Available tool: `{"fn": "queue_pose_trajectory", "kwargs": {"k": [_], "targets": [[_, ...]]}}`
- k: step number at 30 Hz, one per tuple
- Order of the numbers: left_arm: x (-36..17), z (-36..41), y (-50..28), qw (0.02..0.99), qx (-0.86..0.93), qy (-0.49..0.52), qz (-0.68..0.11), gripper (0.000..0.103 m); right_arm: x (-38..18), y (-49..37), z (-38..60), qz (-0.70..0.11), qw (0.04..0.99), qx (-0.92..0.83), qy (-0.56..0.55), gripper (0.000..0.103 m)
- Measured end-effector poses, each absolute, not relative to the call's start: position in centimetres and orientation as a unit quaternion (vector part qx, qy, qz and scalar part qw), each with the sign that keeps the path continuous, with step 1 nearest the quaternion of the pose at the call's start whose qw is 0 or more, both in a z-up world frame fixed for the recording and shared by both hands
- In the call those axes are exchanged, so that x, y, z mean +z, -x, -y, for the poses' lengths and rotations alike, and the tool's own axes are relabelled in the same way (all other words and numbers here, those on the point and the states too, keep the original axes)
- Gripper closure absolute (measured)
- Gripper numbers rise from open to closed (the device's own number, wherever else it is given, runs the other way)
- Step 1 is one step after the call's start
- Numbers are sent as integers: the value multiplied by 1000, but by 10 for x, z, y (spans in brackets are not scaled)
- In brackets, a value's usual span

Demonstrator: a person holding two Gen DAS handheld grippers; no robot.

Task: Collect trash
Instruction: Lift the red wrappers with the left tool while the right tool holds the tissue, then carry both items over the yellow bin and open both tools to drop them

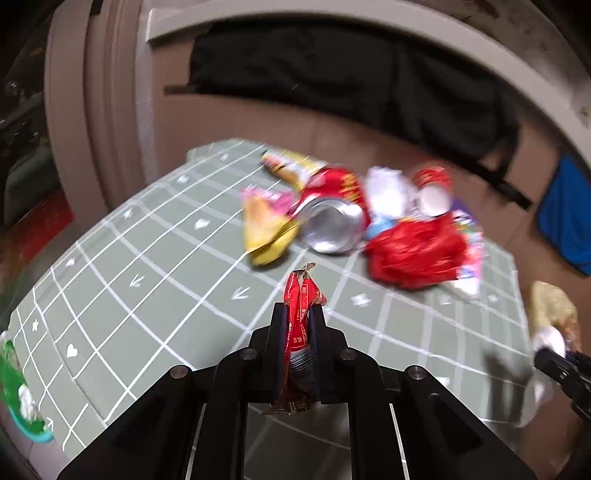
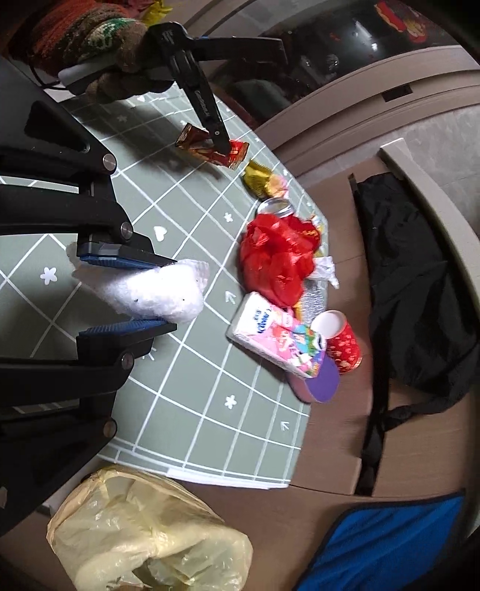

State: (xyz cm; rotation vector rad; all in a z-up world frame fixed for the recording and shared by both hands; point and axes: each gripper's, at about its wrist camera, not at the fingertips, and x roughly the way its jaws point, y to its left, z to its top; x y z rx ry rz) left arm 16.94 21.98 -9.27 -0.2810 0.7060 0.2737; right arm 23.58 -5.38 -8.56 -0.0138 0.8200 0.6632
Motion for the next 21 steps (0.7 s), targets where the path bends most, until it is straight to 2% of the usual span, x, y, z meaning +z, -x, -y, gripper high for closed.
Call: {"fn": "queue_pose_trajectory", "kwargs": {"k": [10,21], "targets": [[-15,-145,-147,960,2,133,-246,91,-25,-211,93,-317,900,299,16,79],[47,-6,-205,967,-143,76,-198,91,45,-216,220,-224,954,198,-5,79]]}}
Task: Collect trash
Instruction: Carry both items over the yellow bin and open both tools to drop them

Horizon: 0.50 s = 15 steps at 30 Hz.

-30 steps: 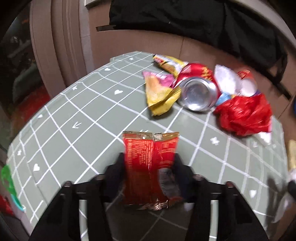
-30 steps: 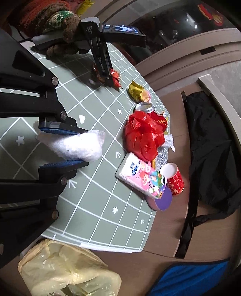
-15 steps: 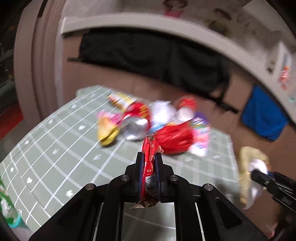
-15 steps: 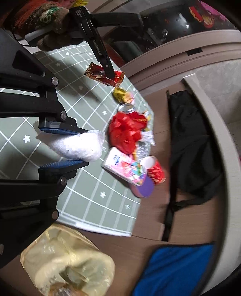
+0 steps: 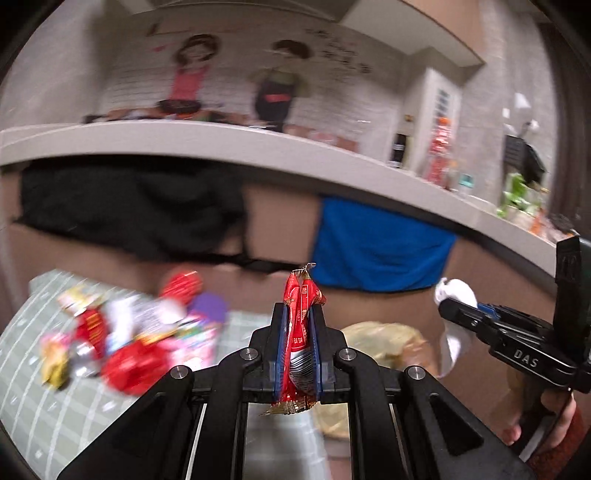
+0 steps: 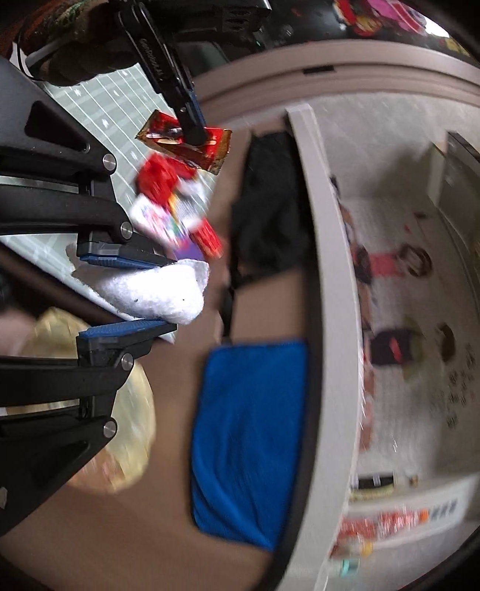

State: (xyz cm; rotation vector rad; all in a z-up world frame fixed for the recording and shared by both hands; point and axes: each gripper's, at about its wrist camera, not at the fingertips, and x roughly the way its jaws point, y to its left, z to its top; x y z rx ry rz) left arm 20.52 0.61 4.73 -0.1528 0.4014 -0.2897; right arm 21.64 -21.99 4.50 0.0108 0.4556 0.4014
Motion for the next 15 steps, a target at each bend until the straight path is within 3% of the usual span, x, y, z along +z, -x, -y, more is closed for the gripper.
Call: {"fn": "queue_pose_trajectory", "kwargs": {"k": [15], "targets": [[17,125,-281,941,-227,40,-249,91,17,-254,329,-252,962,99,-32,79]]}}
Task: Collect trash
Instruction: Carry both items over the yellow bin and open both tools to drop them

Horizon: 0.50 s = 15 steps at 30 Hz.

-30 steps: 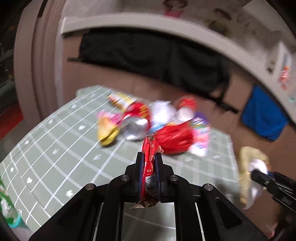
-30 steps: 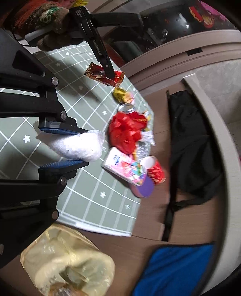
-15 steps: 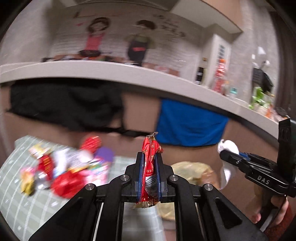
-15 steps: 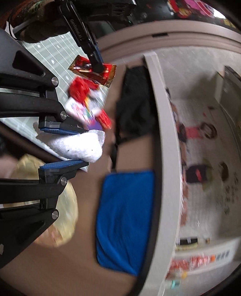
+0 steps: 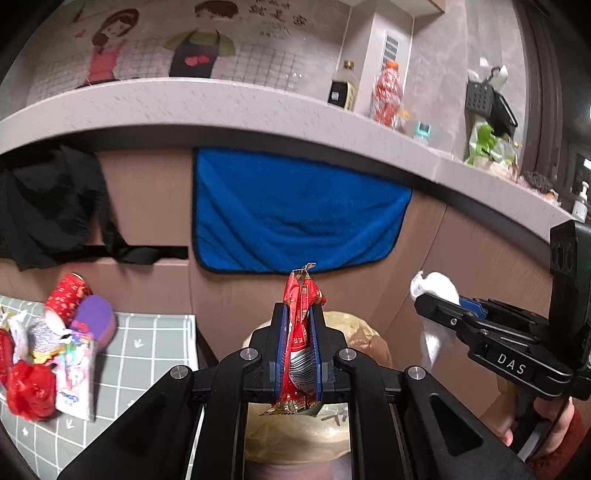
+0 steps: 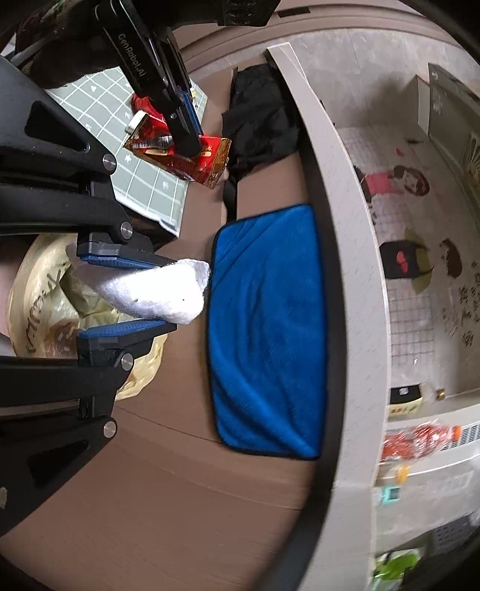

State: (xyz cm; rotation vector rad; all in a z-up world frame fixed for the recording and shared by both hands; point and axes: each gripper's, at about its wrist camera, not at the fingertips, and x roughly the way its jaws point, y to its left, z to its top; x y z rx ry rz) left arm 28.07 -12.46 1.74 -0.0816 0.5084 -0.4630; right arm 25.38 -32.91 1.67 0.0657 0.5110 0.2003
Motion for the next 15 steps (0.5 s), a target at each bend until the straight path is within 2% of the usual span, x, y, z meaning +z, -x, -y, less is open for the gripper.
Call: {"fn": "queue_pose_trajectory", "kwargs": {"k": [15], "targets": [[-23,146,-324,919,-238,36,-311,91,-21,-292,353,-294,948,99,-73,79]]}}
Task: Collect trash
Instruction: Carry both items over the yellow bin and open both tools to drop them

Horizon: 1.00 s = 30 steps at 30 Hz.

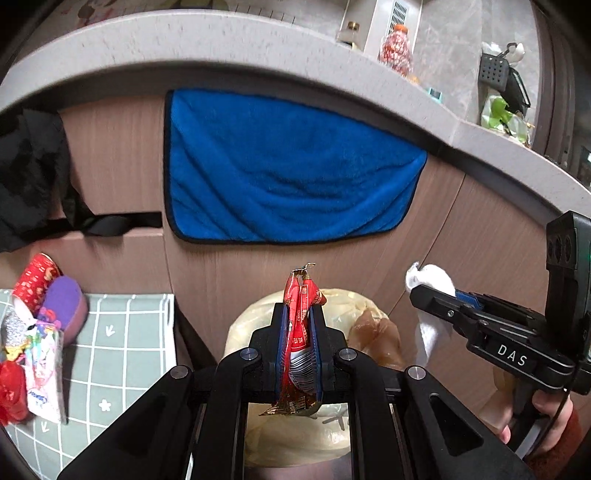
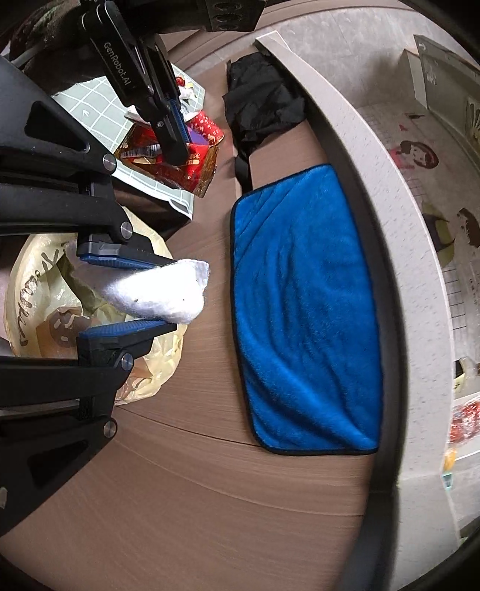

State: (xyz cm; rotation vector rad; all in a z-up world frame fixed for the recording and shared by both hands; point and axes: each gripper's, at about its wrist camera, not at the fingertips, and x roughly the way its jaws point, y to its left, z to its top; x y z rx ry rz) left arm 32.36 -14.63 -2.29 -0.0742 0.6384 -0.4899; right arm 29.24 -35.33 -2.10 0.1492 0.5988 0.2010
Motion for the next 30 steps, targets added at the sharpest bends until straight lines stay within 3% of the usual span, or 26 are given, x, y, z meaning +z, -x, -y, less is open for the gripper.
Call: {"fn": "queue_pose_trajectory", "kwargs": {"k": [11,12,15,25,30], "targets": [[-53,155,-352,896,-270,47,-348,89,-53,-321,356,-324,938,95,-84,77],[-55,155,-356,891,-280,52,-354,86,-55,-322,356,-322,938,95,-85,77],[-64,151,-370,869,-310,77,-379,57,-62,-328,356,-328,938,78,-76,54],[-53,130,-373,847,-333,134,-392,40,-52,-319,354,-310,945,66,-83,52],[-74,142,-385,822,-350,149,-423,31,-37,-306,358,-284,954,45,-89,52]]}}
